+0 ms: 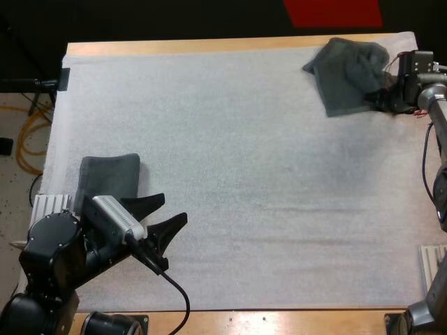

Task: Pick towel from pile fold and stack

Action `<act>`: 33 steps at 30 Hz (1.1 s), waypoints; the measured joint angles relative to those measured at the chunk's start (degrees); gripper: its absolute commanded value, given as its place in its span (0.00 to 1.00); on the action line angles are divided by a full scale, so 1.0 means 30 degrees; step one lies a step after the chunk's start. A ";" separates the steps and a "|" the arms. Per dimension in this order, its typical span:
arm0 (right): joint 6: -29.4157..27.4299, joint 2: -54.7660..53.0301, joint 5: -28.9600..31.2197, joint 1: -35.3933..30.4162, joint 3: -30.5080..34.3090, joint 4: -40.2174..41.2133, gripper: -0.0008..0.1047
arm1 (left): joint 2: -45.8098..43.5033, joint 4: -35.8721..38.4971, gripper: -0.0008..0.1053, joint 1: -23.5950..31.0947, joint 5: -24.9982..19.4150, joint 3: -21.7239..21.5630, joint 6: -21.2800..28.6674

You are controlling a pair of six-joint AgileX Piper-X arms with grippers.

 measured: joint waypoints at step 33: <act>-0.0145 -1.0262 -0.1959 0.0121 -0.0104 0.1420 0.01 | 0.0000 0.0000 0.52 0.0000 0.0586 0.0010 -0.0141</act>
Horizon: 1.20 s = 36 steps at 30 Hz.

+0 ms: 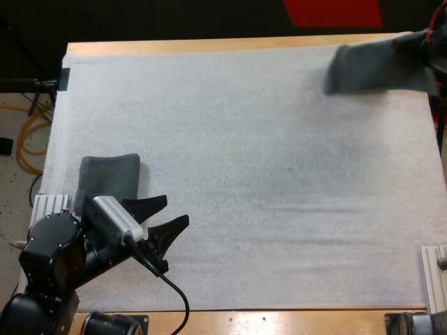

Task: Pick towel from pile fold and stack

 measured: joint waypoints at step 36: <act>0.5893 -0.7533 -0.1271 0.8446 0.8971 0.0276 0.01 | 0.0000 0.0039 0.52 0.0000 0.0000 0.0046 -0.0056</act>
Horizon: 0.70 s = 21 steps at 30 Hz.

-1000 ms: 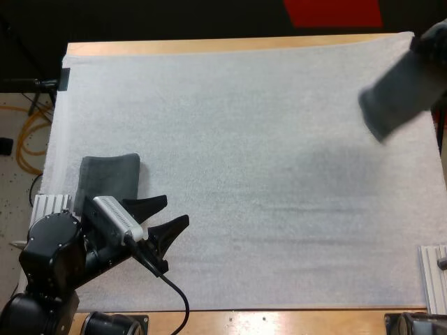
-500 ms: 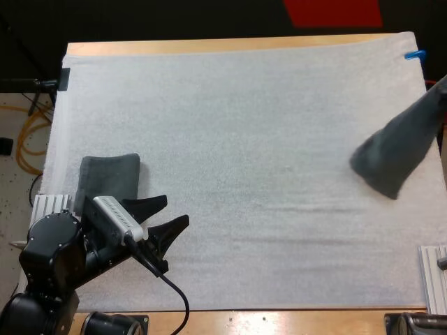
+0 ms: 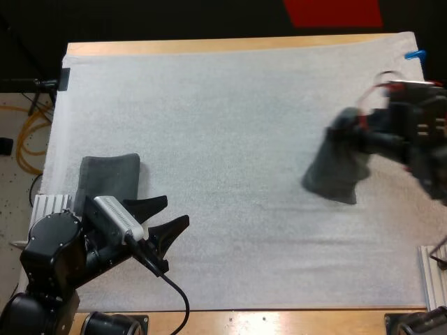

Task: Pick towel from pile fold and stack

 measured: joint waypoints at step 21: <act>0.0535 0.4156 -0.0952 1.0654 -0.0060 -0.4393 0.68 | 0.0000 0.2156 0.52 0.0000 0.0000 0.0046 -0.0072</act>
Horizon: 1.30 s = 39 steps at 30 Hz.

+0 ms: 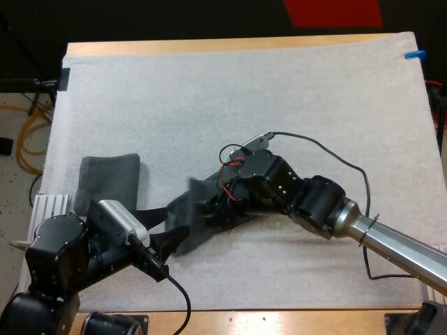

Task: Pick towel from pile fold and stack

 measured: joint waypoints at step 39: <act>-0.1408 0.4996 -0.0344 -0.9342 -0.0094 0.0035 0.68 | 0.0000 0.0030 0.52 0.0000 -0.0565 0.0000 0.0235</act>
